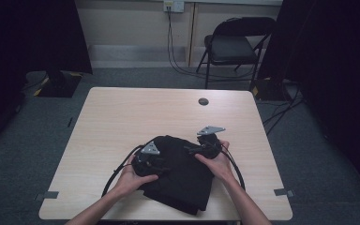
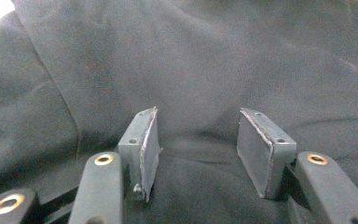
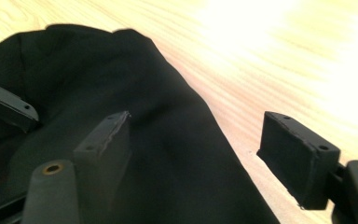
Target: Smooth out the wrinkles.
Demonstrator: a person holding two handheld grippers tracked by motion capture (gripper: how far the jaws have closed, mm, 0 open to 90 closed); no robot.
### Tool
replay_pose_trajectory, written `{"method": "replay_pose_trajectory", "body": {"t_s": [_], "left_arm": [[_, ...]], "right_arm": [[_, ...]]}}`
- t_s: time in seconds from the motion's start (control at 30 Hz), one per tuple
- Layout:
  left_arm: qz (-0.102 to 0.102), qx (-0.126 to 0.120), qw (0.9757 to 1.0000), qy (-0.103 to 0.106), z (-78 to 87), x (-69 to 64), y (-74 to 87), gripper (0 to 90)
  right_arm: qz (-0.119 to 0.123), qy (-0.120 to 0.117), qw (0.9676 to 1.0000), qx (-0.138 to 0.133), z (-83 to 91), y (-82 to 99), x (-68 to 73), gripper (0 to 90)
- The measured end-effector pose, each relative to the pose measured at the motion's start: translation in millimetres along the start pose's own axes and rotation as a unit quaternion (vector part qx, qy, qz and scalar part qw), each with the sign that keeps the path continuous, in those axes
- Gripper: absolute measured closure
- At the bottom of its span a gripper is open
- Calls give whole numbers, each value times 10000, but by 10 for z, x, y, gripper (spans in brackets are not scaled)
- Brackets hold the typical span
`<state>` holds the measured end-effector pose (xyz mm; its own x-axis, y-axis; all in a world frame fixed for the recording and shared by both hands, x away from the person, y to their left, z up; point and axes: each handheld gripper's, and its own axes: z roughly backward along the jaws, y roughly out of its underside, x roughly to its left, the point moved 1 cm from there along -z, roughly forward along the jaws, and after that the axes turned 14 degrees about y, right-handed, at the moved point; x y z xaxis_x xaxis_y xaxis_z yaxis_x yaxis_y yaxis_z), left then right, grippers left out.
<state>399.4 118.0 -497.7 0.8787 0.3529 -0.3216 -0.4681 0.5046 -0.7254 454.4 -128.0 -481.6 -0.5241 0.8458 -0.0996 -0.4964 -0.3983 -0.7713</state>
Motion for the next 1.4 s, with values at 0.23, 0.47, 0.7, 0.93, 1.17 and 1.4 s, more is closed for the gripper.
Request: {"method": "replay_pose_trajectory", "body": {"t_s": [0.23, 0.47, 0.7, 0.93, 1.17, 1.4], "left_arm": [[27, -11, 10000, 6, -1, 1, 2, 483], [13, 7, 10000, 16, -2, 5, -1, 482], [18, 1, 10000, 18, -1, 5, 2, 483], [23, 10, 10000, 11, -3, 7, 2, 483], [22, -10, 10000, -9, -8, 2, 7, 484], [-48, -100, 9998, -188, -34, -35, 33, 488]], "right_arm": [[43, -90, 9997, 210, -117, 97, -65, 217], [52, -234, 9991, 349, -168, 169, -80, 227], [17, -476, 9984, 297, -153, 208, -91, 287], [125, -710, 9969, 311, -76, 245, -20, 390], [62, -908, 9950, 404, -55, 234, 17, 599], [41, -914, 9950, 395, -14, 175, 38, 764]]}}
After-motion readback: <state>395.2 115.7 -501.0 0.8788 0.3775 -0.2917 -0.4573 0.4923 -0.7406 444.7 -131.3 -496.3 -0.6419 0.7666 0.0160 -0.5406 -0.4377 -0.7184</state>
